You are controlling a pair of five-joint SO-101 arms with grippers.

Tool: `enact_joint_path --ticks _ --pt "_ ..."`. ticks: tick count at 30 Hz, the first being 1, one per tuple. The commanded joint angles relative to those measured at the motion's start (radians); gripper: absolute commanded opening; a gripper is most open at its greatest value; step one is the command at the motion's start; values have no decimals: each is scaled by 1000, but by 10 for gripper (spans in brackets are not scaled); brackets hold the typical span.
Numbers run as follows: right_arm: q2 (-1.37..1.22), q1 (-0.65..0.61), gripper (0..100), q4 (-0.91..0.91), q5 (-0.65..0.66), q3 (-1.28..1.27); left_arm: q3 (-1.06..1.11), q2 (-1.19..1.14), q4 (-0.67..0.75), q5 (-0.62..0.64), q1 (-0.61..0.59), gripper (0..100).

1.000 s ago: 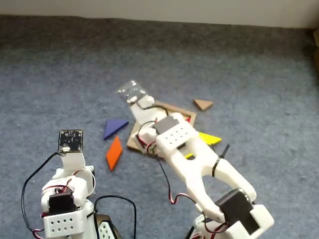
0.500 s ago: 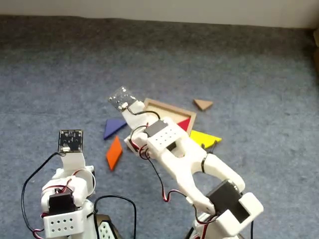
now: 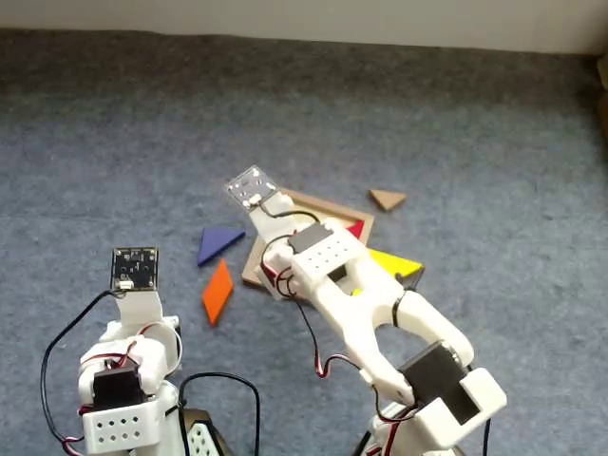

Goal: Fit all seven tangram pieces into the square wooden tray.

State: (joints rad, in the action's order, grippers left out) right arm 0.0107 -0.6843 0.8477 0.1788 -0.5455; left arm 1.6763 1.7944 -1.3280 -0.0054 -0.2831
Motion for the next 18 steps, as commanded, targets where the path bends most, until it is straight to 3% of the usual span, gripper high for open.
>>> enact_joint_path --ticks 1,9,18 --pt "71 2 102 44 12 4 19 27 -5 -3 -8 7" --pt "278 47 102 134 12 -5 19 27 -5 -3 -8 7" --pt "216 147 102 165 12 -5 19 27 -5 -3 -8 7"
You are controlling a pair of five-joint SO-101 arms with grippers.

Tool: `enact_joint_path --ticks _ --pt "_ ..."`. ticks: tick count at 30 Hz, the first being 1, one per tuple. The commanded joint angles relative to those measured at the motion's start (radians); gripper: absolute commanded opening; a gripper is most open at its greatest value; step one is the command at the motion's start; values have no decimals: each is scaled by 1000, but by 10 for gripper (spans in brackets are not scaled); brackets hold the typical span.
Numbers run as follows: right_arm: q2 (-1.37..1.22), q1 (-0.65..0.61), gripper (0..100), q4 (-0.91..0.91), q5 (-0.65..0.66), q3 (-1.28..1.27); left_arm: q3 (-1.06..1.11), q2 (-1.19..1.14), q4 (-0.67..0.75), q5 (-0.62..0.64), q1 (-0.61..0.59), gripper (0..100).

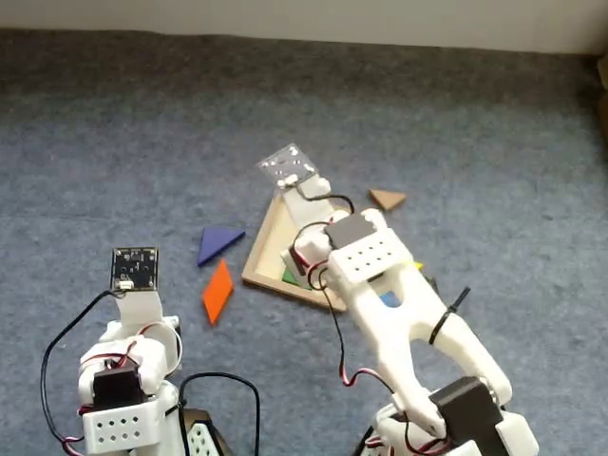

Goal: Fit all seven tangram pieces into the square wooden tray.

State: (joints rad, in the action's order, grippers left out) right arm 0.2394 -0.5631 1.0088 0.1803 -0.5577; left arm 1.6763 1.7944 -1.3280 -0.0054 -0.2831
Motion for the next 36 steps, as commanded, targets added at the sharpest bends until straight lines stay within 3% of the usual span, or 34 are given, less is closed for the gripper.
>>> enact_joint_path --ticks 1,12,20,36 --pt "-41 24 102 2 11 13 19 27 -5 -3 -8 7" --pt "-189 22 102 -48 3 36 19 27 -5 -3 -8 7" --pt "-176 -21 102 -71 -69 79 19 27 -5 -3 -8 7" --pt "-185 -114 101 -211 -74 114 19 27 -5 -3 -8 7"
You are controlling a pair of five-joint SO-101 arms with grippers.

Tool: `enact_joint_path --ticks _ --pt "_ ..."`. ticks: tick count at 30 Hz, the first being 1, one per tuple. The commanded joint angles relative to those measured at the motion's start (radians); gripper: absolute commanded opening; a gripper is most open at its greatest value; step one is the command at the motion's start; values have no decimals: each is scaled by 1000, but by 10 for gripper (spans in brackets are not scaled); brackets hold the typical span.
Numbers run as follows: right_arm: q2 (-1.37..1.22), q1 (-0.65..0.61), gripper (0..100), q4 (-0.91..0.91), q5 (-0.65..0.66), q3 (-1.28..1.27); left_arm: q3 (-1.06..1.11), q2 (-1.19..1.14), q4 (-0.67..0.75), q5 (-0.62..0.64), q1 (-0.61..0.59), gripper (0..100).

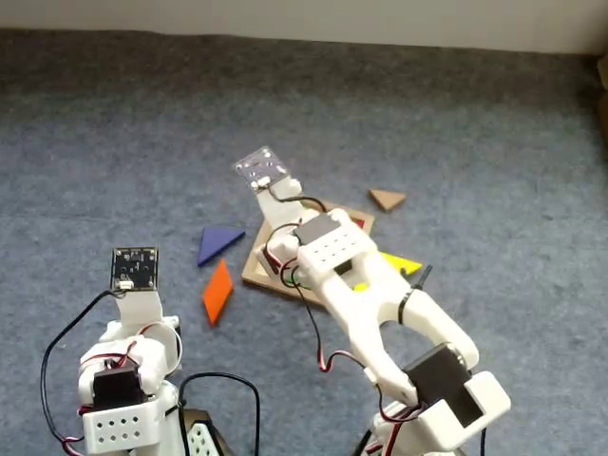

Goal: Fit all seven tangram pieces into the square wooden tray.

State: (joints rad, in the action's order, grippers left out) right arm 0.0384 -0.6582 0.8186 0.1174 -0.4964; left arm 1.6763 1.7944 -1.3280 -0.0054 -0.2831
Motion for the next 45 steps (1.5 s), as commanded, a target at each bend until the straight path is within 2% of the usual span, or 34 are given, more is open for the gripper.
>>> enact_joint_path --ticks 1,11,23,32,38,45 --pt "16 -19 101 -21 -11 53 19 27 -5 -3 -8 7" --pt "-150 -5 101 -18 -6 61 19 27 -5 -3 -8 7" --pt "-156 140 101 -22 -5 99 19 27 -5 -3 -8 7" --pt "-151 156 101 -16 -5 101 19 27 -5 -3 -8 7" --pt "25 151 101 10 -6 90 19 27 -5 -3 -8 7" --pt "249 203 101 257 -11 90 19 27 -5 -3 -8 7"
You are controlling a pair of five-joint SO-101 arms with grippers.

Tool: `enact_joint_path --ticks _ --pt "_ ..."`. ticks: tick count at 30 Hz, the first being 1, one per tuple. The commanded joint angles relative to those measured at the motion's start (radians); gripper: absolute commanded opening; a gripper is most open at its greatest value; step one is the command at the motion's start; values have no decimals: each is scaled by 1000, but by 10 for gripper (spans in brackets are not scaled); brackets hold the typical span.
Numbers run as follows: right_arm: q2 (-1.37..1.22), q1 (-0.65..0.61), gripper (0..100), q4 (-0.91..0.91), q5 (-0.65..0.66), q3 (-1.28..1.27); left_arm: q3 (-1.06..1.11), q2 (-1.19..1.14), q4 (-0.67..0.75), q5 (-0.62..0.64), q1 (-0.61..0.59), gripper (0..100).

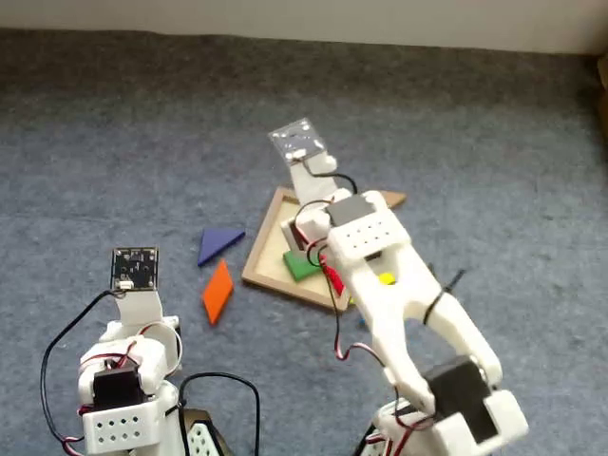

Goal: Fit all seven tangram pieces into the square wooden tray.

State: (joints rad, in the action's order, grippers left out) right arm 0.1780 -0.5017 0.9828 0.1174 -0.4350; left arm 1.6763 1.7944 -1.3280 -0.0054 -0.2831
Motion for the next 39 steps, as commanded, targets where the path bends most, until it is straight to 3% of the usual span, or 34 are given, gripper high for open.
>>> enact_joint_path --ticks 1,10,15,21,39 --pt "122 67 101 125 -11 28 19 27 -5 -3 -8 7" --pt "128 173 107 332 -18 30 19 27 -5 -3 -8 7" --pt "127 197 107 389 -152 15 19 27 -5 -3 -8 7" --pt "128 200 107 351 -209 -108 19 27 -5 -3 -8 7" --pt "114 248 107 173 -204 -272 19 27 -5 -3 -8 7"
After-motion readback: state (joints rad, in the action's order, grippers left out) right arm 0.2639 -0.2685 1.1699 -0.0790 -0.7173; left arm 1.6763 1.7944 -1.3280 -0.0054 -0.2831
